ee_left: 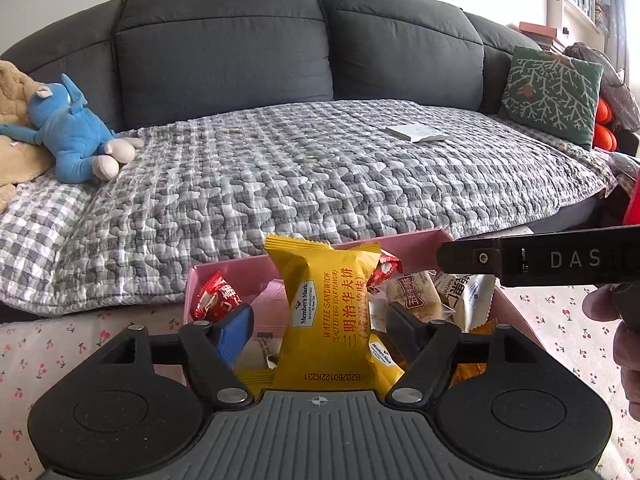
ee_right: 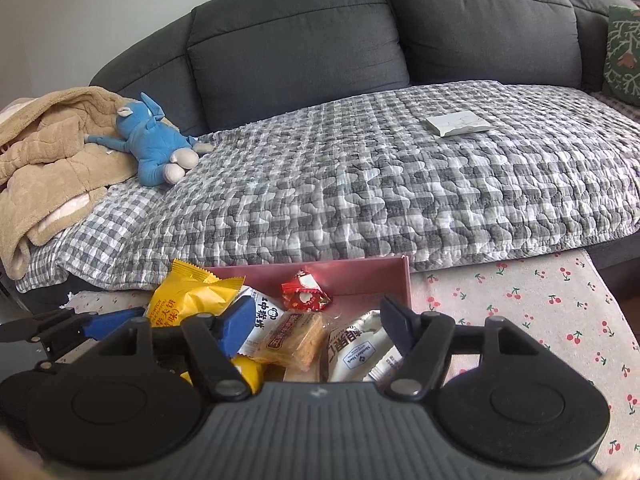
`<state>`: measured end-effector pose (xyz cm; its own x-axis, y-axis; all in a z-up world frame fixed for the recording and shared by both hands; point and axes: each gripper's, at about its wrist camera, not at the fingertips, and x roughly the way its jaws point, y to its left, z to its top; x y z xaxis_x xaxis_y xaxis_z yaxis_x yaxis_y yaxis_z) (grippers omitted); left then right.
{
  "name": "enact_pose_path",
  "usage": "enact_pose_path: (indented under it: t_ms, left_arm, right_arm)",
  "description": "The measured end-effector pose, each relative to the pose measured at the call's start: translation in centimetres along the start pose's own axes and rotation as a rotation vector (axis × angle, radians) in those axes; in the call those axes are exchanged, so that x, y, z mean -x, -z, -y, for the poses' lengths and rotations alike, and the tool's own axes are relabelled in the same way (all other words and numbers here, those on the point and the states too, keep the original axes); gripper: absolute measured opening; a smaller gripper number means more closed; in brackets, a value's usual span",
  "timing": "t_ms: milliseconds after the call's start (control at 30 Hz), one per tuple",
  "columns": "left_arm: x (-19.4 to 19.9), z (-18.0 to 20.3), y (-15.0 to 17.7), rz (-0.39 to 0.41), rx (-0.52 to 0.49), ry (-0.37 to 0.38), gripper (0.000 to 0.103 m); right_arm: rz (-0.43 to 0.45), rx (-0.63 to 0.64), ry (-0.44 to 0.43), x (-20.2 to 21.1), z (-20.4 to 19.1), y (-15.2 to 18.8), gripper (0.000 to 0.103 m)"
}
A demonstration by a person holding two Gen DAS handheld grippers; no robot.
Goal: Organize snacks
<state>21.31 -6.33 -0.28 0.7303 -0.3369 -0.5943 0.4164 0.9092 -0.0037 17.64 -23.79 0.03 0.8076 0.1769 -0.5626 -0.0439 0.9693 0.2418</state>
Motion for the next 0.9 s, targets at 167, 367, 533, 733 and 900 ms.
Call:
enact_pose_path:
  t_ms: [167, 367, 533, 733, 900]
  left_arm:
    - [2.2, 0.3, 1.2, 0.006, 0.003, -0.005, 0.089]
    - [5.3, 0.8, 3.2, 0.005, -0.001, -0.025, 0.095]
    - [8.2, 1.3, 4.9, 0.014, -0.007, -0.059, 0.096]
    - [11.2, 2.3, 7.1, 0.002, -0.013, -0.113, 0.098]
    - [12.9, 2.5, 8.6, -0.014, 0.022, -0.139, 0.1]
  right_arm:
    - [-0.003, -0.018, 0.01, 1.9, 0.7, 0.8, 0.082]
    - [-0.018, -0.006, 0.03, 4.5, 1.2, 2.5, 0.09]
    - [-0.029, 0.034, 0.042, 6.8, 0.5, 4.1, 0.094]
    - [-0.056, 0.079, 0.039, 9.1, -1.0, 6.2, 0.096]
    - [-0.083, 0.115, 0.039, 10.3, -2.3, 7.9, 0.1]
